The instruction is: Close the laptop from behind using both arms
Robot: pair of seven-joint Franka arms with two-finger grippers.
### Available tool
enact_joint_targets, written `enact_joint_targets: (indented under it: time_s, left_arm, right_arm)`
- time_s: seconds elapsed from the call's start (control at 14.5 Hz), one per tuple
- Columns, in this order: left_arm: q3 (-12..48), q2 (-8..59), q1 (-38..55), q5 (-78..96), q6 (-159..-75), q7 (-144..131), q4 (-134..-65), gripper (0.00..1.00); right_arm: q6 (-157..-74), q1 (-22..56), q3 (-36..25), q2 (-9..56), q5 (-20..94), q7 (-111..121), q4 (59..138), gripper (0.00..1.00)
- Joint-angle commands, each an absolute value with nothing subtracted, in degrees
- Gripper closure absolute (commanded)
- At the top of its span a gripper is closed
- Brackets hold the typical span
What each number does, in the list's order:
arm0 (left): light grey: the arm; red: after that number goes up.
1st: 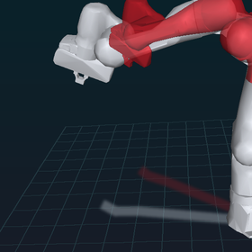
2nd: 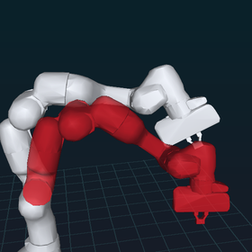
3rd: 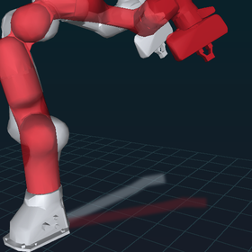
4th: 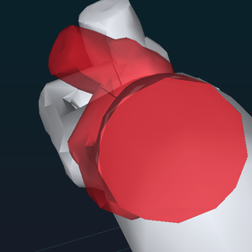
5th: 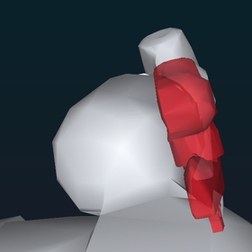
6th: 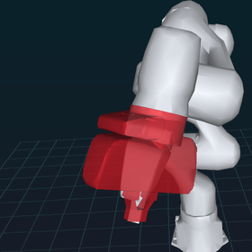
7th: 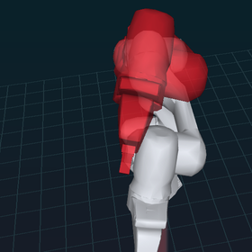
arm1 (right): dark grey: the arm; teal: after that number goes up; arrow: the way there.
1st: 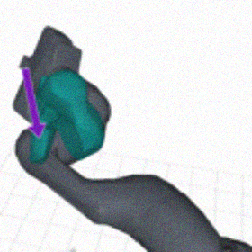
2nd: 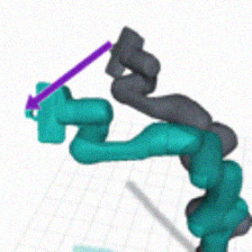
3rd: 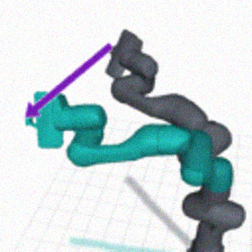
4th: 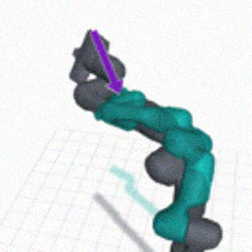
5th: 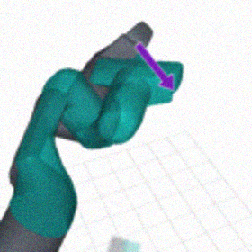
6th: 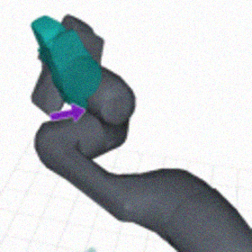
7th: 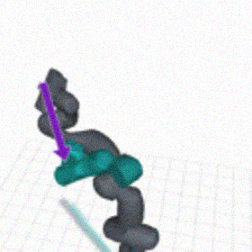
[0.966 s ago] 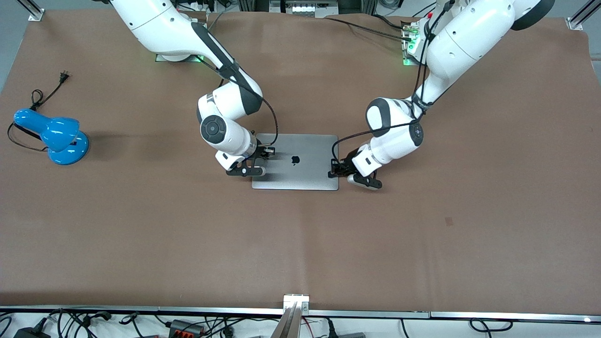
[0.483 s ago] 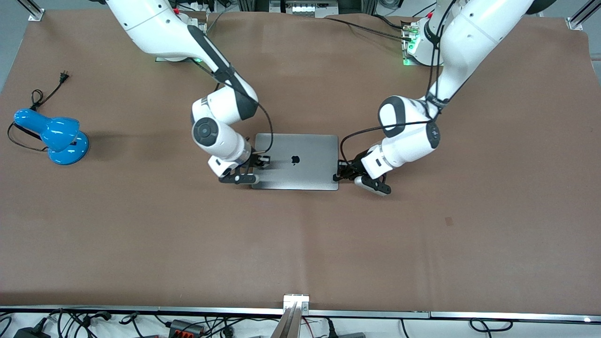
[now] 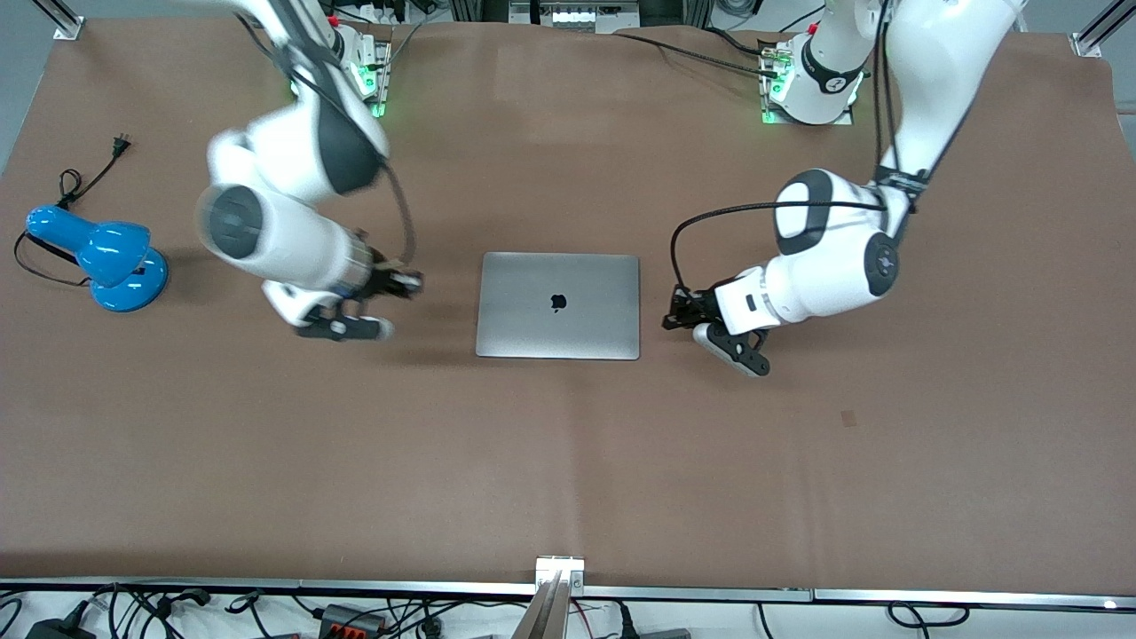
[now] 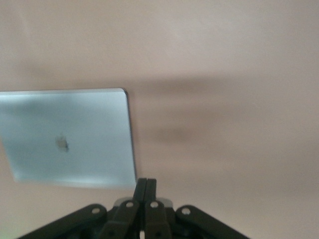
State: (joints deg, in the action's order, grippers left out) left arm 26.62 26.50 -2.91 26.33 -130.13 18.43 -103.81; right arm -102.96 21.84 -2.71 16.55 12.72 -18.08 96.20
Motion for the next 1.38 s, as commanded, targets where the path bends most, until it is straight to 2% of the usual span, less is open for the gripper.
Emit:
enact_joint_targets:
  time_s: [0.0,0.34,0.41,0.48,0.62,0.83,0.97,1.03,1.1,1.24,1.31]
  left_arm:
    - [24.7,26.02,-2.55,17.0,-118.26,15.13,-96.62,0.99]
    - [24.7,26.02,-2.55,0.47,-98.75,9.51,-86.68,0.97]
    - [24.7,26.02,-2.55,-1.74,-95.48,8.8,-84.92,0.89]
    - [24.61,26.02,-2.64,-4.28,-92.23,8.44,-83.08,0.72]
    - [24.61,25.67,-2.72,-6.94,-85.64,8.26,-79.82,0.47]
    - [24.17,23.39,-5.26,-7.47,-83.85,8.35,-77.08,0.0]
    - [24.26,20.14,-7.63,-7.38,-82.45,8.26,-76.82,0.0]
    - [24.34,19.34,-8.34,-7.38,-80.01,8.26,-76.64,0.0]
    - [24.17,18.2,-8.52,-7.3,-77.28,8.26,-75.68,0.0]
    - [23.9,16.26,-11.15,-5.37,-71.92,8.53,-72.69,0.0]
    - [23.91,16.17,-11.34,-5.27,-71.46,8.44,-72.6,0.0]
  right_arm:
    - [-89.78,21.97,-7.19,15.3,11.08,-13.99,89.14,1.0]
    - [-83.59,22.15,-12.73,8.19,3.27,-3.0,88.86,1.0]
    - [-83.15,22.15,-13.09,7.22,1.42,-2.9,88.94,1.0]
    - [-83.14,22.15,-13.1,6.95,-1.03,-2.55,88.95,1.0]
    - [-84.37,22.24,-13.01,7.82,-3.16,-1.41,89.03,1.0]
    - [-84.99,22.24,-12.92,8.26,-2.37,-1.32,88.77,1.0]
    - [-84.99,21.8,-13.27,8.35,-2.29,-0.8,88.77,1.0]
    - [-84.9,21.27,-13.27,8.44,-2.2,1.12,88.77,0.96]
    - [-84.99,21.1,-13.18,8.44,-1.94,3.49,88.68,0.76]
    - [-85.51,20.05,-13.18,8.79,-1.06,4.57,88.59,0.0]
    - [-86.13,18.3,-13.27,9.14,-0.18,4.83,88.59,0.0]
